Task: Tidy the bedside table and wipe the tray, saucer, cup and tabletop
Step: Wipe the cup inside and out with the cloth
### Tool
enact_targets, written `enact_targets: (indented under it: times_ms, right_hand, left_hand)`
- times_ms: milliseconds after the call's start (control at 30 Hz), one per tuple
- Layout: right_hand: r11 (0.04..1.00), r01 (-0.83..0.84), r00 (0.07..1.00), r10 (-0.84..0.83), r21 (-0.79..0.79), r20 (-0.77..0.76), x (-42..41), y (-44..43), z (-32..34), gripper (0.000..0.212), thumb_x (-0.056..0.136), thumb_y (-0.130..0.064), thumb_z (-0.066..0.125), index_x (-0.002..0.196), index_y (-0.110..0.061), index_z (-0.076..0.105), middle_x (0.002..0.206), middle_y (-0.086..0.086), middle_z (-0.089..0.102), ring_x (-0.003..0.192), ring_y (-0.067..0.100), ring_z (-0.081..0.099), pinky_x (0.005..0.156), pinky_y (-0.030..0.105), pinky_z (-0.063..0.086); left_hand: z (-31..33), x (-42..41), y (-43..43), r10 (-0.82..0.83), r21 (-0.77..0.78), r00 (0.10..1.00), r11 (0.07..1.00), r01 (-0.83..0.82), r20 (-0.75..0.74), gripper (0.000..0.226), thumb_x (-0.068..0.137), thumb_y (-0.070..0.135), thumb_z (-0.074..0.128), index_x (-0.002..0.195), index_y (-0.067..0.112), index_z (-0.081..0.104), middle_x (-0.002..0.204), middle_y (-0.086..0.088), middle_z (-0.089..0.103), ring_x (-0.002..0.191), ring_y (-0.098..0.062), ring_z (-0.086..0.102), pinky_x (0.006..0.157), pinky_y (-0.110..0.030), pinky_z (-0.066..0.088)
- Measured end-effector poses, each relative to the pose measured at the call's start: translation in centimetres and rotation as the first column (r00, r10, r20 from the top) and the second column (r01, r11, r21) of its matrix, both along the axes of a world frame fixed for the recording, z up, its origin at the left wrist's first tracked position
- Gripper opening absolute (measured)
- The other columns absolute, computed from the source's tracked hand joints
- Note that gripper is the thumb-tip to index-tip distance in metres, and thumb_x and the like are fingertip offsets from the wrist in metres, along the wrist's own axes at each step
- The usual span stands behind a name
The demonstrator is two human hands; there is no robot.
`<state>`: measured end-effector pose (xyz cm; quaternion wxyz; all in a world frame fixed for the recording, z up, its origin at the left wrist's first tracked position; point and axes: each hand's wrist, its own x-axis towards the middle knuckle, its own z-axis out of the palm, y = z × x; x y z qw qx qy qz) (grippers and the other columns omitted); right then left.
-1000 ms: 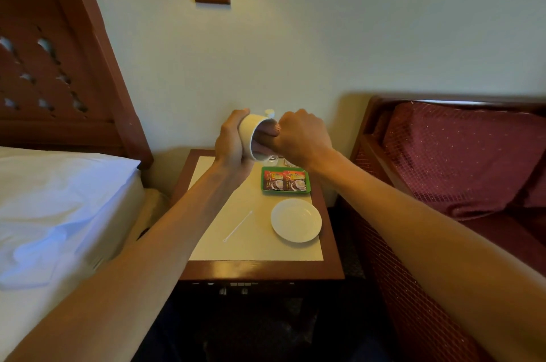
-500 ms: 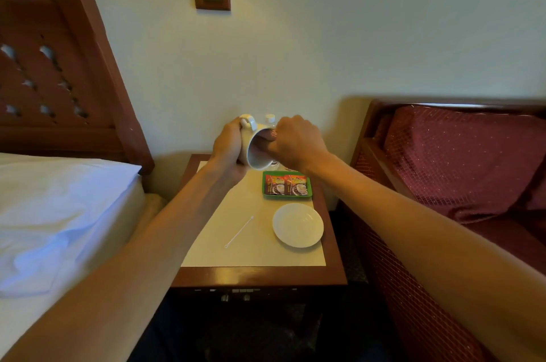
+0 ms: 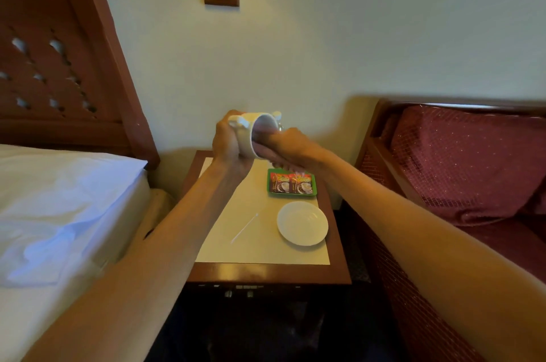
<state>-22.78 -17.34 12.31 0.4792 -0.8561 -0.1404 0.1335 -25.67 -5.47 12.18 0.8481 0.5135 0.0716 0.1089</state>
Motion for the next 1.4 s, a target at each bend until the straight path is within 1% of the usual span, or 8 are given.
enact_targets:
  times_ms: [133,233,400,600,767,1000,1233,1400]
  right_hand:
    - [0.988,-0.132,0.882,0.153,0.079,-0.446,-1.2,-0.3,0.5,0.055,0.096,-0.060,0.047,0.068,-0.012,0.049,0.049,-0.001,0.049,0.035,0.008,0.040,0.035,0.017,0.032]
    - [0.965,0.005,0.989,0.034,-0.263,0.144,-0.5,-0.2,0.7,0.051,0.094,-0.056,0.051,0.073,-0.011,0.060,0.057,-0.001,0.057,0.047,0.014,0.056,0.045,0.023,0.036]
    - [0.698,0.462,0.606,0.202,-0.547,0.770,0.8,-0.9,2.3,0.046,0.096,-0.051,0.048,0.087,-0.010,0.066,0.081,0.009,0.062,0.068,0.028,0.054,0.061,0.031,0.035]
    - [0.994,-0.100,0.944,0.079,-0.050,-0.319,-0.3,-0.1,1.9,0.055,0.097,-0.056,0.046,0.068,-0.010,0.052,0.053,0.002,0.051,0.039,0.012,0.043,0.034,0.017,0.032]
    - [0.739,0.453,0.627,0.133,-0.498,0.767,1.2,-0.6,1.2,0.046,0.092,-0.057,0.050,0.073,-0.015,0.051,0.068,0.002,0.050,0.058,0.024,0.050,0.055,0.029,0.034]
    - [0.972,0.030,0.914,0.067,0.233,-0.401,-0.4,1.0,0.0,0.054,0.095,-0.057,0.050,0.068,-0.010,0.055,0.050,0.003,0.048,0.041,0.011,0.039,0.041,0.021,0.030]
    - [0.707,0.420,0.641,0.212,-0.568,0.738,0.4,-0.6,1.7,0.037,0.095,-0.042,0.049,0.093,-0.009,0.066,0.085,0.011,0.063,0.076,0.032,0.061,0.062,0.032,0.036]
    - [0.991,0.081,0.991,-0.068,0.110,-0.111,-0.5,1.4,0.2,0.059,0.098,-0.055,0.042,0.065,-0.008,0.054,0.055,0.012,0.053,0.042,0.023,0.049,0.041,0.025,0.031]
  left_hand:
    - [-0.7,-0.4,0.3,-0.107,-0.200,0.994,0.973,0.110,0.027,0.028,0.093,0.013,0.036,0.073,0.007,0.055,0.056,-0.005,0.060,0.057,-0.022,0.062,0.049,-0.023,0.051]
    - [-0.8,-0.6,1.5,-0.248,-0.195,0.968,0.948,0.252,0.047,0.032,0.096,0.028,0.041,0.096,0.004,0.062,0.086,-0.012,0.068,0.083,-0.026,0.064,0.075,-0.033,0.051]
    - [-0.9,-0.4,2.4,-0.358,-0.069,0.931,0.933,0.353,-0.071,0.045,0.095,0.050,0.050,0.105,0.011,0.068,0.096,-0.010,0.070,0.090,-0.022,0.066,0.101,-0.040,0.043]
    - [-0.8,-0.1,1.2,-0.207,-0.036,0.977,0.978,0.206,-0.048,0.042,0.094,0.048,0.050,0.088,0.012,0.070,0.083,-0.006,0.068,0.079,-0.019,0.063,0.071,-0.032,0.049]
    - [-0.7,0.2,0.6,-0.137,0.015,0.982,0.990,0.140,-0.131,0.041,0.090,0.046,0.047,0.074,0.018,0.071,0.073,-0.004,0.065,0.069,-0.017,0.056,0.065,-0.029,0.044]
    - [-0.9,0.6,0.7,-0.154,-0.021,0.983,0.988,0.153,-0.095,0.039,0.087,0.051,0.051,0.087,0.014,0.063,0.071,-0.003,0.063,0.072,-0.020,0.062,0.060,-0.026,0.048]
    - [0.1,0.5,1.2,-0.209,0.191,0.954,0.949,0.251,-0.216,0.041,0.081,0.053,0.066,0.075,0.012,0.071,0.090,-0.007,0.070,0.090,-0.024,0.064,0.098,-0.051,0.051]
    - [0.8,0.3,-0.5,0.025,0.005,0.997,1.000,-0.025,-0.073,0.051,0.080,0.039,0.071,0.108,-0.003,0.064,0.087,-0.017,0.065,0.077,-0.029,0.063,0.070,-0.047,0.052]
